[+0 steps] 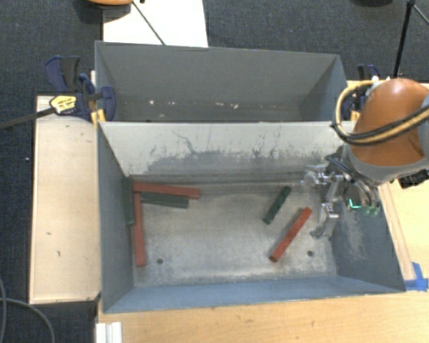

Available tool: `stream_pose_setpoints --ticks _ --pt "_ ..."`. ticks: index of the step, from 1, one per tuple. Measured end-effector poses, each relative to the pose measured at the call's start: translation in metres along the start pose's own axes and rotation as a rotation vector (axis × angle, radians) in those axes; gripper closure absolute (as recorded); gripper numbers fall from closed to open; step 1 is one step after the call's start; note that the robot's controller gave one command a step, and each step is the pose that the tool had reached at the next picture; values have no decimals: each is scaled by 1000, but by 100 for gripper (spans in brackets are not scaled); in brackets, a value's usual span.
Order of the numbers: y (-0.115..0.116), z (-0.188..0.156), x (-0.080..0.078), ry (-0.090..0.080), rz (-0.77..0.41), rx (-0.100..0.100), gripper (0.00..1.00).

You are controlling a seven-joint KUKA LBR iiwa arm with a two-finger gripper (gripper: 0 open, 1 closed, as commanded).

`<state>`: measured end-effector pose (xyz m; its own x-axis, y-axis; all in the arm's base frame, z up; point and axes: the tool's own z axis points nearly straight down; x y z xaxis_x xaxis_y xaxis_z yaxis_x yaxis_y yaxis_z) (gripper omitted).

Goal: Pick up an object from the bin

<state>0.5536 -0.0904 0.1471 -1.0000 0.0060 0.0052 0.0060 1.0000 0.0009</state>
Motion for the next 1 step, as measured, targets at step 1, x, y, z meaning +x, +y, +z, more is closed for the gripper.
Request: stream_pose_setpoints --ticks 1 --pt "0 -4 -2 -8 -2 1 0"
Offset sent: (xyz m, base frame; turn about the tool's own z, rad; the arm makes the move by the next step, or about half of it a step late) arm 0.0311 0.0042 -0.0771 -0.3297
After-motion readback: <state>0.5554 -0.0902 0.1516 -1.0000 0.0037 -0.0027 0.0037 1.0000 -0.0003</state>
